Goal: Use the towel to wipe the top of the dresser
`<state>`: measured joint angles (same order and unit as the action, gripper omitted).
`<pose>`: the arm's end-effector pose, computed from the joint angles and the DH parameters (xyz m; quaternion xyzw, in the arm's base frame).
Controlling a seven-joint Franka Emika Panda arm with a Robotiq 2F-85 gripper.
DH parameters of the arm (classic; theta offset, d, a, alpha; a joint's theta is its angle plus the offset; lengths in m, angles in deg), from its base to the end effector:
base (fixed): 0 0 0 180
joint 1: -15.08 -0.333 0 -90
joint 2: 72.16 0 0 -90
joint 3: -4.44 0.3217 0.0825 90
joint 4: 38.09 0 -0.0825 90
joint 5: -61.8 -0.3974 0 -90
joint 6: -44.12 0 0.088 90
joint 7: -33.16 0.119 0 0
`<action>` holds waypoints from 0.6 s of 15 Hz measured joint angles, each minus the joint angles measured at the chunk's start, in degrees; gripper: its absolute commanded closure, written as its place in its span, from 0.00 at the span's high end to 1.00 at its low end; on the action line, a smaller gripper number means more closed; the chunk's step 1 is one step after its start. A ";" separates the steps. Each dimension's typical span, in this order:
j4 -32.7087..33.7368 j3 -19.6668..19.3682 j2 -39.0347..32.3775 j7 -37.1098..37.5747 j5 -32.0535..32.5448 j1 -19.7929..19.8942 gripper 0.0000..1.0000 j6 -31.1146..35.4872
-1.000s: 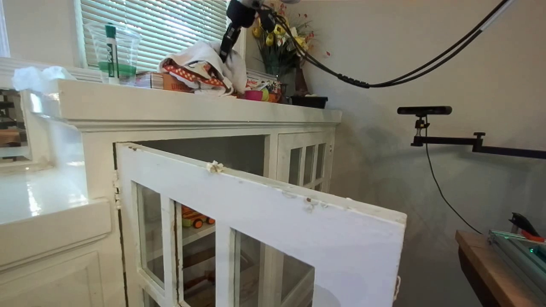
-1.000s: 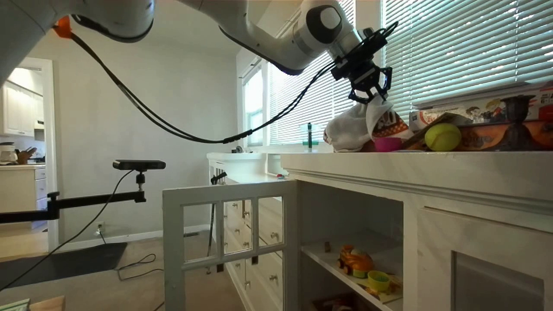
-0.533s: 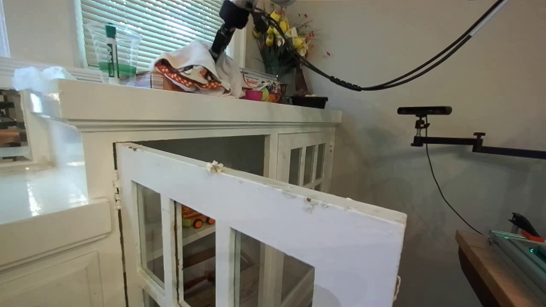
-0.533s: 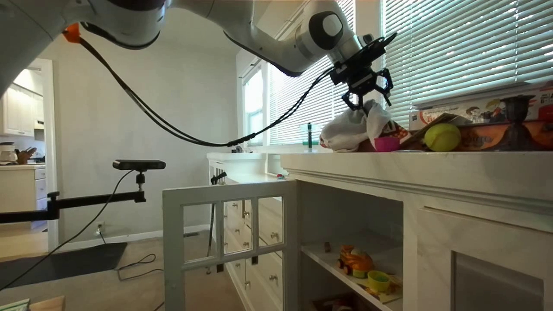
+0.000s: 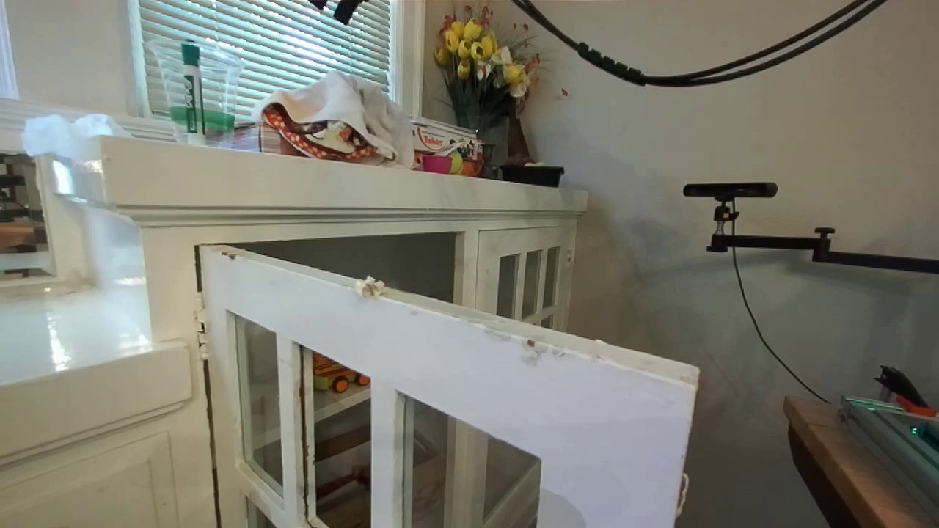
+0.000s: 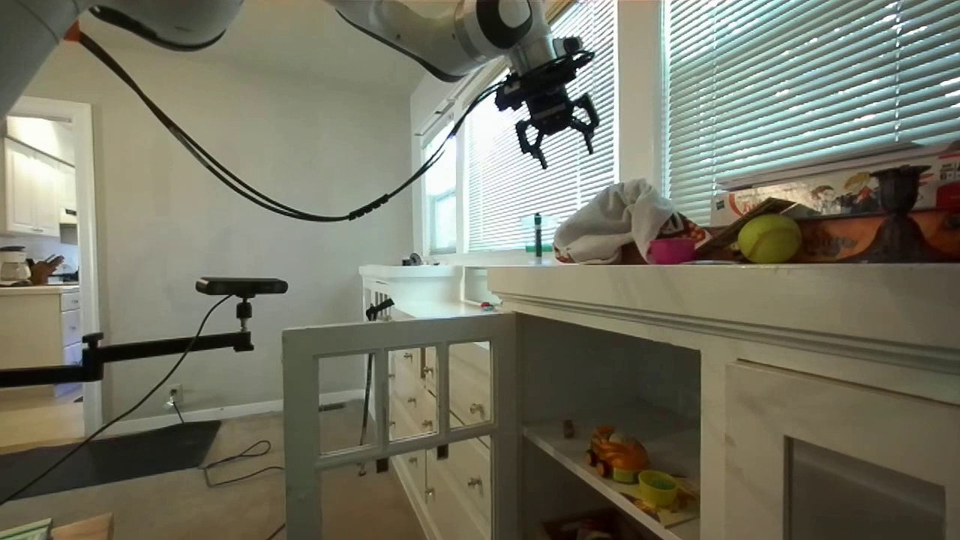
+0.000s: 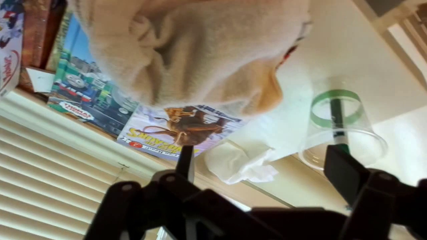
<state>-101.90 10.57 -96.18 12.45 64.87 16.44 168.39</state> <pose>0.7403 0.0385 0.6485 0.9270 0.2057 0.3097 0.0500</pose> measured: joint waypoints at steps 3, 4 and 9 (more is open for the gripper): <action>-1.14 -0.08 2.76 10.48 0.06 -1.81 1.00 -2.77; -1.99 -0.32 3.80 14.03 0.43 -2.26 1.00 -3.27; -7.92 -1.94 8.95 30.45 5.81 -4.24 1.00 -7.80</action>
<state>-109.82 8.62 -87.23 42.90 70.68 12.20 160.59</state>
